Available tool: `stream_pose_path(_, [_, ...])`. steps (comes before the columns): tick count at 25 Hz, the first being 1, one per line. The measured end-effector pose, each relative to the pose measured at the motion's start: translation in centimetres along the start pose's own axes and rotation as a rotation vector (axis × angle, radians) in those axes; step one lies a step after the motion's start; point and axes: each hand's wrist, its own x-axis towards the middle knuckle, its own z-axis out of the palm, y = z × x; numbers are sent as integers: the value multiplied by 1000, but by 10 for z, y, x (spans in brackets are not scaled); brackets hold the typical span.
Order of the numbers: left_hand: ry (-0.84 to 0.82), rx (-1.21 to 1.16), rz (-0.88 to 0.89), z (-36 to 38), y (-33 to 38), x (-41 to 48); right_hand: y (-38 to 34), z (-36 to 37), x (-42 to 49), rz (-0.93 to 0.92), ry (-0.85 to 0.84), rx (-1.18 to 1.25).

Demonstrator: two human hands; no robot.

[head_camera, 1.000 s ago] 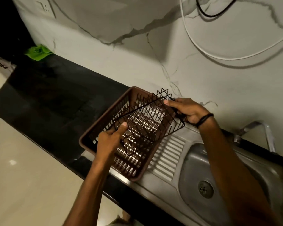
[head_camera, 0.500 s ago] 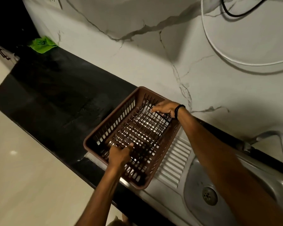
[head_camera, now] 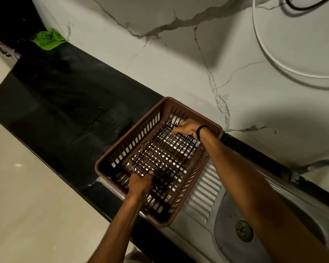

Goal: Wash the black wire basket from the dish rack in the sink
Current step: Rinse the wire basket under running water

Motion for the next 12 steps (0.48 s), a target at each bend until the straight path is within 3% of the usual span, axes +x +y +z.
stream_pose_path(12, [3, 47, -38, 3, -9, 14, 10, 9, 16, 14, -18, -47])
